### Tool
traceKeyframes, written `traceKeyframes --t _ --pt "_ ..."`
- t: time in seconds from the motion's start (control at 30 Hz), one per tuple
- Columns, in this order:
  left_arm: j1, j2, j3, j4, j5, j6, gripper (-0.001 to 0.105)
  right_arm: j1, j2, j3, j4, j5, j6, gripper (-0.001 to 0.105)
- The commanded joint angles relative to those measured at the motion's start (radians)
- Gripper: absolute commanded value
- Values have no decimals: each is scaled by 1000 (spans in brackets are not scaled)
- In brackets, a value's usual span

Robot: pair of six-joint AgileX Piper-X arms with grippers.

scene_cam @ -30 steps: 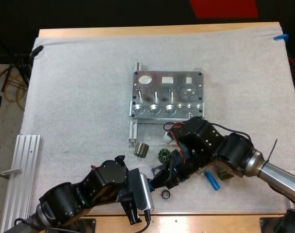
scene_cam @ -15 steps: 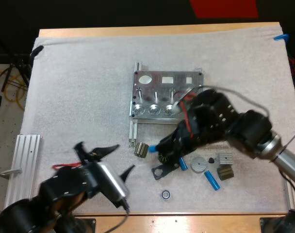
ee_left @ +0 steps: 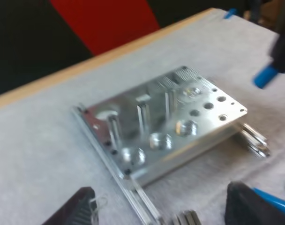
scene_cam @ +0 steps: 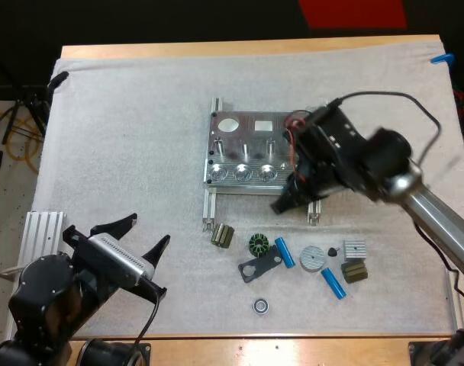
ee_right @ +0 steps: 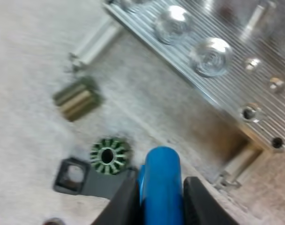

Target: Load cells from left to right

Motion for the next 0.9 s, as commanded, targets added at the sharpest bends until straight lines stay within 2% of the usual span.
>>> traceKeyframes --t 0.0,0.1,0.17,0.4,0.6,0.87 --pt "33 -6 -6 37 54 23 58 -15 44 -50 46 29 -13 0" --pt "50 -6 -6 87 80 121 58 -30 125 -110 68 73 -21 0" --pt "44 -6 -6 100 96 156 58 -31 162 -143 73 89 -36 0" --pt "44 -6 -6 123 136 216 58 -53 292 -258 85 125 -40 0" --pt "44 -6 -6 130 136 222 58 -89 377 -325 88 126 -40 0" --pt "44 -6 -6 130 136 222 58 -92 457 -333 80 126 -62 0"
